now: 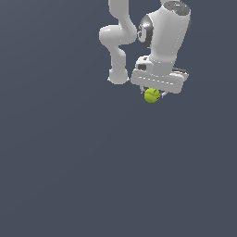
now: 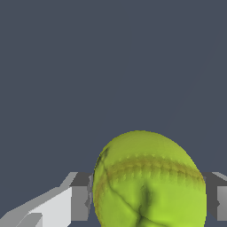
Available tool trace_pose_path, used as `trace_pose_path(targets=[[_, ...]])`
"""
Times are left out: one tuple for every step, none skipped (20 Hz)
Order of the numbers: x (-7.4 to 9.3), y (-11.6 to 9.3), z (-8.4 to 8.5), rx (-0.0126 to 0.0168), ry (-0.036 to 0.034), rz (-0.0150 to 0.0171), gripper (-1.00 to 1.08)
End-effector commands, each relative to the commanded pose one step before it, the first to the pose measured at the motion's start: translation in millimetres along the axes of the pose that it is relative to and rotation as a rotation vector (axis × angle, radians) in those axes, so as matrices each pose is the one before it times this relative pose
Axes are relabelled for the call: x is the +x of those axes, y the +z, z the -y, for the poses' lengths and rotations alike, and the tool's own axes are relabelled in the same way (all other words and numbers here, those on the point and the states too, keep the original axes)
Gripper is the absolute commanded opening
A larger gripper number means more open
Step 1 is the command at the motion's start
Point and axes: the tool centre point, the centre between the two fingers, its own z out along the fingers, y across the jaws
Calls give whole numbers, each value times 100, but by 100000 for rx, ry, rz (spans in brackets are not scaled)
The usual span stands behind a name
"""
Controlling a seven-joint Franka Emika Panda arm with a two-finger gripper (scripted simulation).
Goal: Pick up the object and move it to a goal position.
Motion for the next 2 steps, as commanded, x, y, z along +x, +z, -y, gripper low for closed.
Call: trace_pose_path(targets=[[136,57,-26,81,87,-18,-100],[19,23,-6,0,0,0,-100]])
